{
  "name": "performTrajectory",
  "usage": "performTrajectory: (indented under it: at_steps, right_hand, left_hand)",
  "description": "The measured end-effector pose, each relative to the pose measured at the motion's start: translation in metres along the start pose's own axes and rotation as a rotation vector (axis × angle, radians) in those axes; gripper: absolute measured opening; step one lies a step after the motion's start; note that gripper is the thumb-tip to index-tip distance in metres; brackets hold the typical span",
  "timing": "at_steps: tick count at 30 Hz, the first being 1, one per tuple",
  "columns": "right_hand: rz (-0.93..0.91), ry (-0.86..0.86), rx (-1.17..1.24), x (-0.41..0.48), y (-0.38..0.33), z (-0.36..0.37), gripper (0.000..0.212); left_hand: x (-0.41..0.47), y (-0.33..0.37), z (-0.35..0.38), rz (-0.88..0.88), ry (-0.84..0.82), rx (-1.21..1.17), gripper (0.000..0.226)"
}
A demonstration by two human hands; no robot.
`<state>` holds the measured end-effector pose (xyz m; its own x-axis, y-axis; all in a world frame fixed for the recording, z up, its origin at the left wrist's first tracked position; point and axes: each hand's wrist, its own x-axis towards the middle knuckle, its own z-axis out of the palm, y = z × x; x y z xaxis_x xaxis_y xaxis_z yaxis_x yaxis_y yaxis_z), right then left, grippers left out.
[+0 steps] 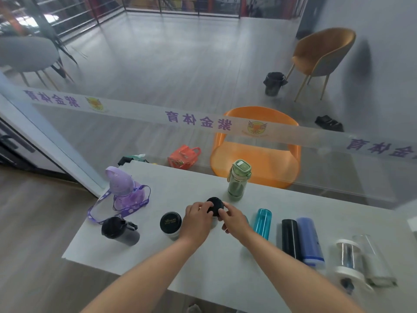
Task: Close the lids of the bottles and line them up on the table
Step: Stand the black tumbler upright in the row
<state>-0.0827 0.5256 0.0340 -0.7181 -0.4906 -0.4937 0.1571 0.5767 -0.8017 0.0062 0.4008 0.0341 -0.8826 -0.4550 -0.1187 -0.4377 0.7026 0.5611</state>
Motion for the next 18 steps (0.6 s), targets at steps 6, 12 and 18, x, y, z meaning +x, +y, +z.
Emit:
performTrajectory:
  at_steps: [6, 12, 18]
  right_hand:
    - [0.039, 0.039, -0.017, 0.002, 0.008, -0.009, 0.043]
    - [0.134, 0.14, -0.038, -0.014, 0.05, -0.039, 0.036]
    - [0.195, 0.283, -0.067, -0.025, 0.115, -0.065, 0.039]
  left_hand:
    - [-0.001, 0.0, -0.001, 0.087, 0.002, 0.276, 0.042]
    - [-0.011, 0.015, 0.011, 0.23, 0.057, 0.358, 0.042]
    - [-0.029, 0.027, 0.068, 0.481, -0.014, 0.097, 0.029]
